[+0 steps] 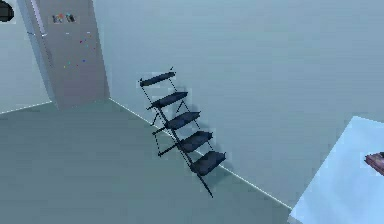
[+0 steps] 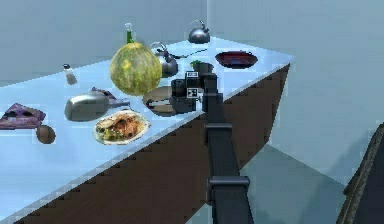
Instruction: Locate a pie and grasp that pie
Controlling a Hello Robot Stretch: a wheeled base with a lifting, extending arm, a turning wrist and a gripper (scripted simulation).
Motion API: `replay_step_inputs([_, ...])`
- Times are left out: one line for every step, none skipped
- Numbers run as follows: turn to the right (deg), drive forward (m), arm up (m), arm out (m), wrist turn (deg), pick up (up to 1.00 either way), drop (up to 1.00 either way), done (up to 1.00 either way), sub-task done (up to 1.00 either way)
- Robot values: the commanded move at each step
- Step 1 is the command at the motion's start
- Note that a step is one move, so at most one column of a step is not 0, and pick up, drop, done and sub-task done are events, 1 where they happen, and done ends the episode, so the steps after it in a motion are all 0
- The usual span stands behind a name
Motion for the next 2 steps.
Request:
replay_step_inputs([0.0, 0.00, 0.10, 0.00, 0.0, 0.00, 0.00, 0.00, 0.00])
replay_step_inputs([0.0, 0.00, 0.00, 0.00, 0.0, 0.00, 0.00, 1.00, 0.00])
